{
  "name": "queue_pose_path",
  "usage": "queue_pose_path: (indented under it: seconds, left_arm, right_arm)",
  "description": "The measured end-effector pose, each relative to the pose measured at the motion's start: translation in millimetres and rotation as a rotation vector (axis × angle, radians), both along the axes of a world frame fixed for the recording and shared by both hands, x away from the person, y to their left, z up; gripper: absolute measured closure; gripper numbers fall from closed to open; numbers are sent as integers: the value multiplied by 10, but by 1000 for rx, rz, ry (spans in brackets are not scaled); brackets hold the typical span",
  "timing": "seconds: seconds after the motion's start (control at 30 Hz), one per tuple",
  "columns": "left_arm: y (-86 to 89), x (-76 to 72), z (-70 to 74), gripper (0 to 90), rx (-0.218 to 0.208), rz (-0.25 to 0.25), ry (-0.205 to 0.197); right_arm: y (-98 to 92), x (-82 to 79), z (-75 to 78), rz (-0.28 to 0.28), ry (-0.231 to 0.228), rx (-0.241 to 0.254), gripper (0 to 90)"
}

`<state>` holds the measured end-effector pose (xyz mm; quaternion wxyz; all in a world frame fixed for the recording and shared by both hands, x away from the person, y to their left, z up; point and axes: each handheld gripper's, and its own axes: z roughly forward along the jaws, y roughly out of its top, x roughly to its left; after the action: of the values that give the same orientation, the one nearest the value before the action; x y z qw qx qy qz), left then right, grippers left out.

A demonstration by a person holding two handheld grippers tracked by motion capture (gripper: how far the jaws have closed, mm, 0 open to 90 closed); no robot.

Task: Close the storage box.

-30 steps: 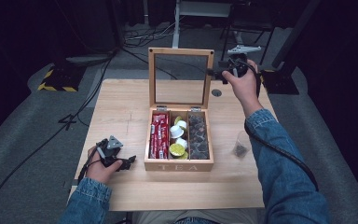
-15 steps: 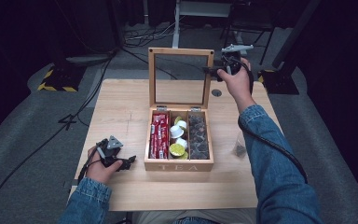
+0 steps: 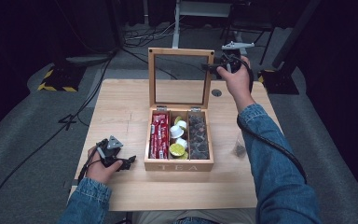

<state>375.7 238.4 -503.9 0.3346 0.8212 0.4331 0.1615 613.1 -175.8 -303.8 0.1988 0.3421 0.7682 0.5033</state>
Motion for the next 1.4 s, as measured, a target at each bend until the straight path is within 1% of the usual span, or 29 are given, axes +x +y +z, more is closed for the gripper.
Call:
queue_pose_path:
  seconds: [0.1,0.2,0.27,0.3,0.4,0.43,0.47,0.5,0.67,0.7,0.77,0.8,0.9,0.93,1.0,1.07,1.27,1.4]
  left_arm:
    - [-1,-1,0,148,0,1,0]
    - [-3,0,0,148,0,4,-1]
    - [-3,0,2,148,2,3,1]
    - [-4,-1,2,148,2,3,1]
    - [-5,0,2,148,3,3,-1]
    - [-5,0,2,148,3,3,-1]
    - [-7,-1,2,148,3,5,-1]
    - [-8,-1,2,148,2,6,-1]
    - [-13,-2,2,148,2,8,-1]
    - [-15,-1,0,148,3,9,-5]
    - [-15,0,1,148,6,8,-6]
    - [-17,-1,1,148,5,9,-4]
    - [-18,-1,1,148,5,8,-4]
    - [-20,-1,1,148,4,8,-4]
    - [-21,-2,1,148,3,8,-2]
    - [-21,-1,1,148,4,9,-3]
    - [-21,-1,1,148,4,8,-3]
    - [-21,-1,1,148,4,8,-3]
  right_arm:
    - [-11,-28,22,3,-5,1,392]
    - [-26,-108,65,13,-19,-12,399]
    - [-28,-124,74,14,-21,-13,399]
    - [-38,-177,104,20,-34,-15,403]
    - [-51,-257,151,32,-41,-17,413]
    - [-51,-257,151,32,-41,-17,413]
    - [-56,-286,166,34,-45,-24,418]
    - [-66,-353,193,43,-53,-40,430]
    - [-86,-461,219,56,-63,-52,445]
    - [-96,-522,236,64,-68,-60,454]
    - [-98,-542,241,68,-68,-61,456]
    - [-102,-603,258,72,-71,-71,463]
    - [-106,-648,267,76,-73,-79,468]
    - [-111,-704,275,80,-75,-87,474]
    - [-112,-723,277,82,-76,-88,480]
    - [-128,-791,286,91,-76,-93,499]
    - [-141,-909,284,102,-75,-106,516]
    - [-139,-985,274,120,-71,-116,535]
